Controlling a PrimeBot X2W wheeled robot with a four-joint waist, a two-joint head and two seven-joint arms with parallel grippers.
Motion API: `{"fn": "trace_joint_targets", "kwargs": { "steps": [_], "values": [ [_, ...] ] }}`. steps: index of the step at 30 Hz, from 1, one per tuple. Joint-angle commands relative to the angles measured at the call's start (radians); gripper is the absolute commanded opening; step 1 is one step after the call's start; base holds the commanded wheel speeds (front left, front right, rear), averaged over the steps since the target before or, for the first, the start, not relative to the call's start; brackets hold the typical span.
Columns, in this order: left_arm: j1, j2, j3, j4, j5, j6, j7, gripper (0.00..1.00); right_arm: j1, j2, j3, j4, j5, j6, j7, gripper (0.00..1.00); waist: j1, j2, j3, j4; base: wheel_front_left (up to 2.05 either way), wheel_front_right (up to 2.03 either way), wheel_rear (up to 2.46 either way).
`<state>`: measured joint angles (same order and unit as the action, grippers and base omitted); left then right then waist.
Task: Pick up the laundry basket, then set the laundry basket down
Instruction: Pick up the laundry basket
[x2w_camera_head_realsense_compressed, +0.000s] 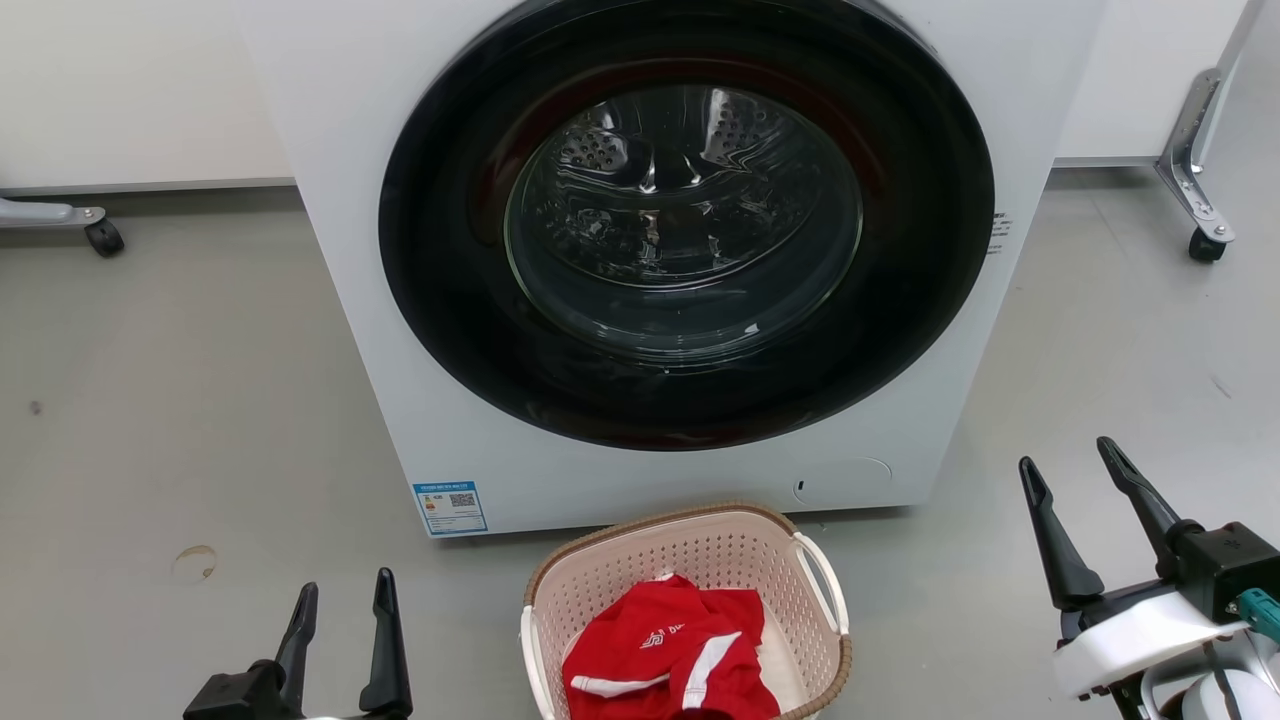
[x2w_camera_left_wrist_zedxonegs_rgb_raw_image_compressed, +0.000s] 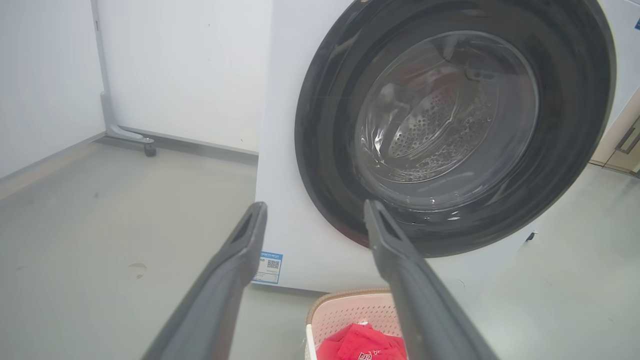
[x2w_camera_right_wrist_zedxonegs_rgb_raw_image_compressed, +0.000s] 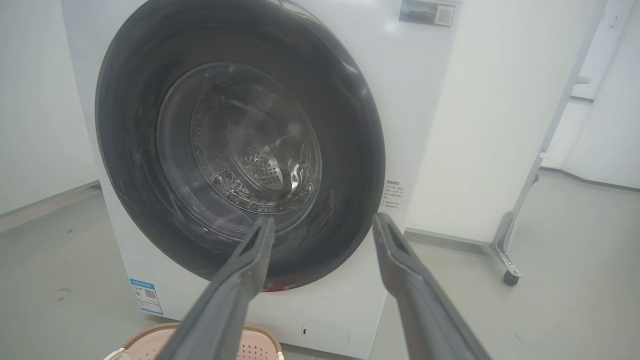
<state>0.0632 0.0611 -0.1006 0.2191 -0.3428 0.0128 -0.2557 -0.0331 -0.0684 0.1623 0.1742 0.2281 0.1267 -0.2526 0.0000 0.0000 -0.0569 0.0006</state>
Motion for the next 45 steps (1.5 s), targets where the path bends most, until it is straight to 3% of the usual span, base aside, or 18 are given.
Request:
{"fn": "trace_joint_targets", "kwargs": {
  "steps": [1, 14, 23, 36, 45],
  "values": [
    [-0.015, 0.004, 0.031, -0.028, 0.007, -0.005, -0.006, 1.00, -0.021, -0.014, 0.012, -0.029, -0.005, 0.004, -0.009, 1.00, 0.0000, 0.0000, 0.000, 0.003, 0.00, 0.00, 0.00],
    [-0.051, -0.003, -0.007, 0.007, 0.004, 0.005, 0.000, 1.00, -0.044, -0.014, 0.034, -0.008, 0.001, 0.004, -0.009, 1.00, 0.0000, 0.0000, 0.062, -0.001, 0.00, 0.00, 0.00],
    [-0.222, -0.010, -0.107, 0.122, -0.005, 0.047, 0.015, 1.00, -0.151, -0.061, 0.047, 0.058, 0.025, 0.004, -0.009, 1.00, 0.0000, 0.0000, 0.270, 0.017, 0.00, 0.00, 0.00],
    [-0.592, -0.011, -0.339, 0.437, -0.183, 0.124, 0.008, 1.00, -0.374, -0.123, 0.125, 0.213, 0.031, 0.004, -0.009, 1.00, 0.0000, 0.0000, 0.576, 0.064, 0.00, 0.00, 0.00],
    [-0.742, -0.011, -0.484, 0.595, -0.328, 0.145, -0.001, 1.00, -0.458, -0.144, 0.172, 0.301, 0.037, 0.004, -0.009, 1.00, 0.0000, 0.0000, 0.700, 0.079, 0.00, 0.00, 0.00]
  ]
}}
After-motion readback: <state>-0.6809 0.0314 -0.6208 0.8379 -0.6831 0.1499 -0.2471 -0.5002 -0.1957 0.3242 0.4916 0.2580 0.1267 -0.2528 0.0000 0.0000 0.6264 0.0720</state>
